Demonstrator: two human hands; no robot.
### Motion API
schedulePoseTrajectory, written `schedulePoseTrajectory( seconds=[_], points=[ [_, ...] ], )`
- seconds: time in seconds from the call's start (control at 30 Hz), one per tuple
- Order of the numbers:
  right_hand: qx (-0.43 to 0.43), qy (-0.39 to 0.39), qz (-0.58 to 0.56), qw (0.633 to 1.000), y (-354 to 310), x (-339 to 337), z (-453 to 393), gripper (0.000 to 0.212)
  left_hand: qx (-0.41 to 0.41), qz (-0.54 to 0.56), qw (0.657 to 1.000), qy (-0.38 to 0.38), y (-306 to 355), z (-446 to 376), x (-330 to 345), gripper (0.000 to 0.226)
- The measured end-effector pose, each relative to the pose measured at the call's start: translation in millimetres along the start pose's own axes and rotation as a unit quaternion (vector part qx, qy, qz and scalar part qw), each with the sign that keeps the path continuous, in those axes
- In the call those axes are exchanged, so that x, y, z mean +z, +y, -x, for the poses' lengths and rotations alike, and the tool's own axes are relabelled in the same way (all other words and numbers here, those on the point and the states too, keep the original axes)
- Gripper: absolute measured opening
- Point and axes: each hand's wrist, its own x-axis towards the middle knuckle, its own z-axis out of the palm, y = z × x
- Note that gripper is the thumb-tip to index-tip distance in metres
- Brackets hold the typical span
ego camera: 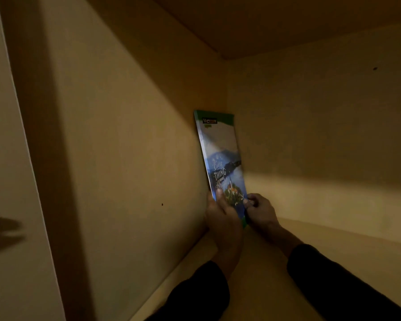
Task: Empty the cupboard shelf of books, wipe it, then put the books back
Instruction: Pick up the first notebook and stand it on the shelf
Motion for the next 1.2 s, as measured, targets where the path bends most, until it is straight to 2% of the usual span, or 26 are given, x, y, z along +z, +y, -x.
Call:
schedulePoseTrajectory(
  seconds=[0.1,0.27,0.57,0.8,0.9,1.13,1.2],
  points=[
    [-0.025,-0.028,-0.024,0.999,-5,3,0,0.018,0.009,-0.011,1.000,0.000,3,3,0,0.028],
    [-0.028,-0.037,-0.008,0.999,-7,7,1,0.029,0.025,-0.006,0.999,-0.026,-5,-11,-3,0.044],
    [-0.082,-0.013,0.076,0.994,-10,14,7,0.032,0.028,-0.033,0.998,-0.041,-8,-18,-9,0.050],
    [-0.044,-0.042,0.083,0.995,-10,9,12,0.035,0.013,-0.035,0.998,-0.046,-10,-22,-13,0.048],
    [-0.029,-0.046,0.079,0.995,-10,10,12,0.037,0.020,-0.041,0.998,-0.047,-10,-22,-11,0.055],
    [-0.012,-0.046,0.097,0.994,-8,5,17,0.025,0.053,-0.071,0.994,-0.060,-7,-23,-14,0.032],
    [-0.015,-0.044,0.117,0.992,-9,1,22,0.028,0.067,-0.084,0.993,-0.054,-6,-21,-15,0.037]
  ],
)
